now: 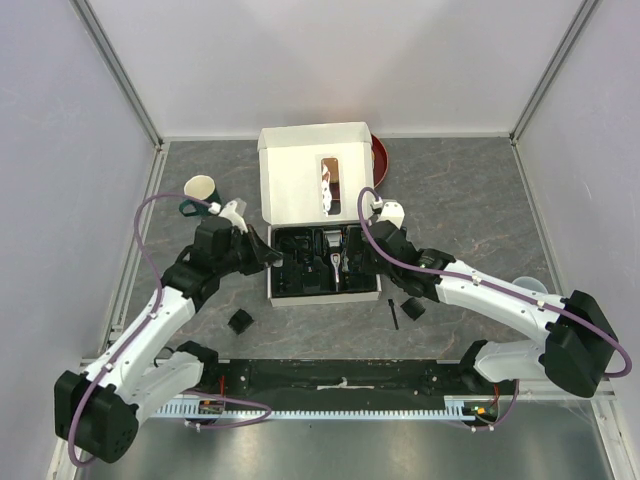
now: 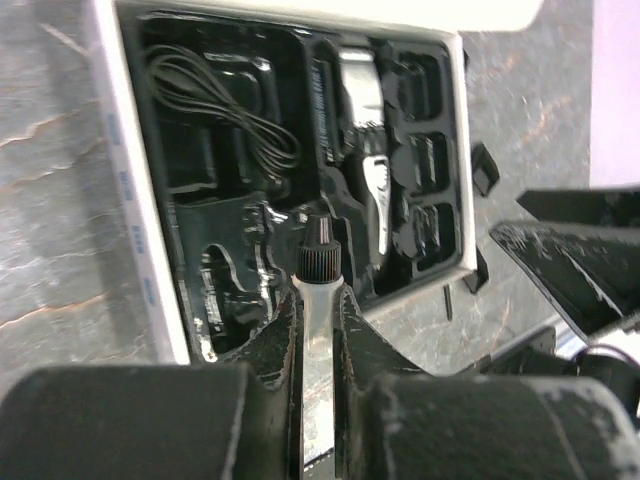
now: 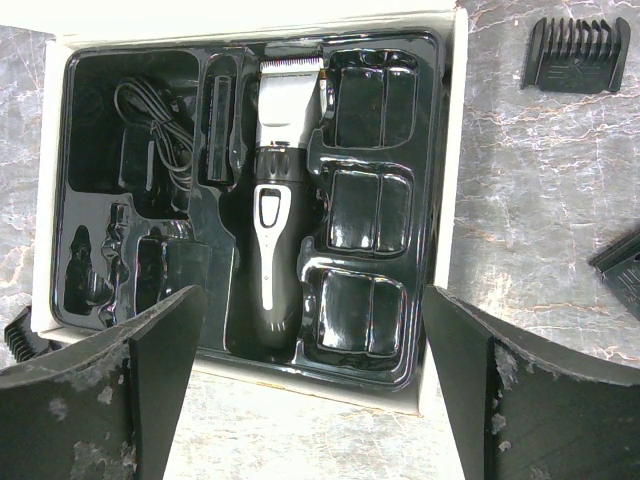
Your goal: Sort the hair-cutting tools
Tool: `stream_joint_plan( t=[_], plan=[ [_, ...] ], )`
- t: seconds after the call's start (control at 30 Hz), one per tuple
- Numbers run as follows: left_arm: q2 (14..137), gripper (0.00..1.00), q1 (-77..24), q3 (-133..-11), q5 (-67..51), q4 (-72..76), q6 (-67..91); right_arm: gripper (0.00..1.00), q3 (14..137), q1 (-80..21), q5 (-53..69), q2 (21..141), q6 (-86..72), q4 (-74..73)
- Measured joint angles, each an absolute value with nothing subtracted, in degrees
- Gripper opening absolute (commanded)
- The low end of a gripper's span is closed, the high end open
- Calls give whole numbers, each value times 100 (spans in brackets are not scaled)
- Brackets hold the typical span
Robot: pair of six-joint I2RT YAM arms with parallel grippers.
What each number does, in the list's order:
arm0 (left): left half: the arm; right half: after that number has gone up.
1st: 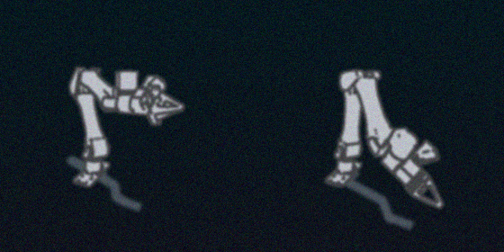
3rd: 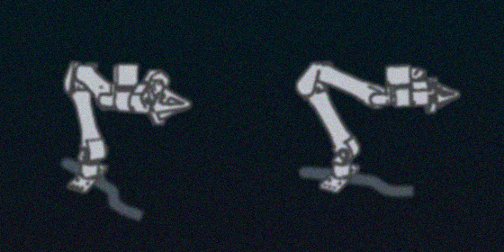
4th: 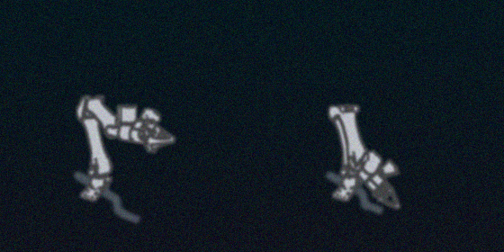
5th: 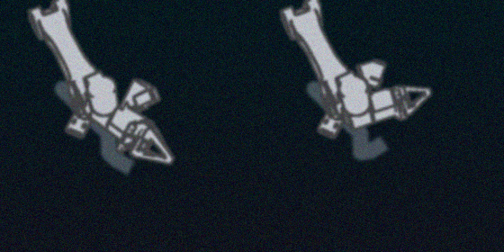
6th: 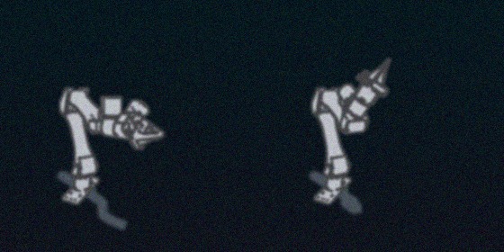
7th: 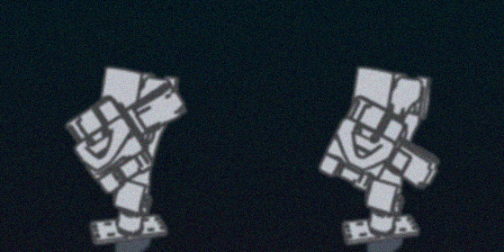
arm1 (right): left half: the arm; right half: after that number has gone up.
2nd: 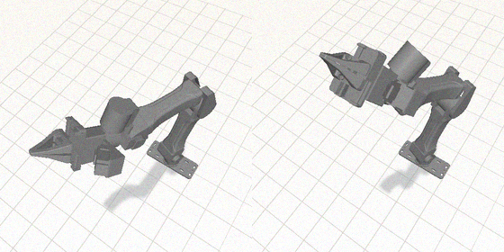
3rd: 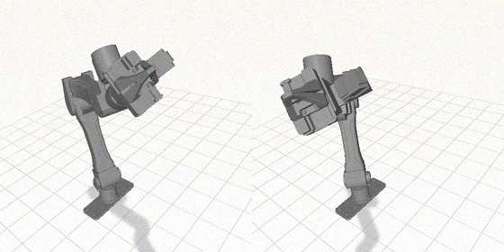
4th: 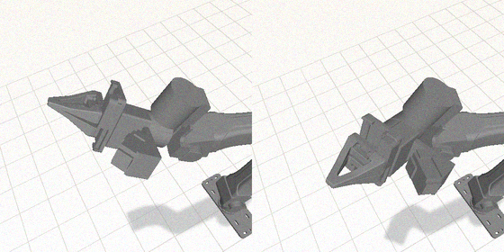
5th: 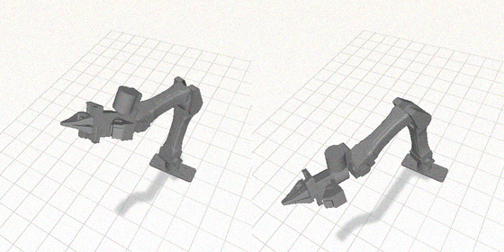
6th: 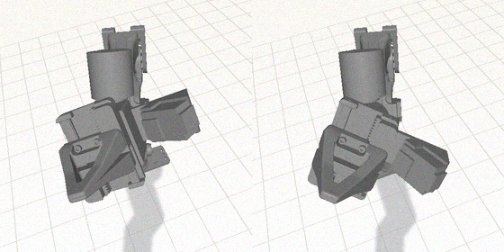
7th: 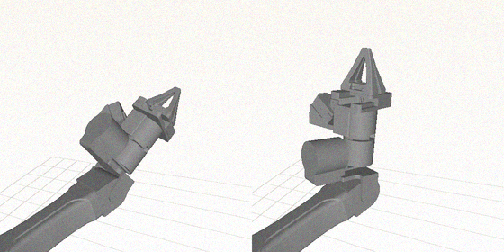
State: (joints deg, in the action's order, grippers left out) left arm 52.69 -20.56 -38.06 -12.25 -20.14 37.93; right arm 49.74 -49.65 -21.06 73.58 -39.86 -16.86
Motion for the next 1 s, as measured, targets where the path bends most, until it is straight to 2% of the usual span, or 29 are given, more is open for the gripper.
stream_joint_plan(
  t=[0.27,0.53,0.87,1.0],
  plan=[
    [5384,12,-2727,-3804,-1282,-1785,3538,98,4974,-4963,-2106,7358,-4023,-1686],
    [5905,12,-3164,-3605,-502,-1745,3518,98,4974,-4960,-2108,7358,-4032,-1686],
    [6075,15,-3262,-3358,274,-1728,3520,98,4974,-4960,-2106,7413,-4051,-1688],
    [6154,20,-3262,-3258,353,-1667,3522,98,4974,-4960,-2104,7463,-4056,-1686]
  ],
)
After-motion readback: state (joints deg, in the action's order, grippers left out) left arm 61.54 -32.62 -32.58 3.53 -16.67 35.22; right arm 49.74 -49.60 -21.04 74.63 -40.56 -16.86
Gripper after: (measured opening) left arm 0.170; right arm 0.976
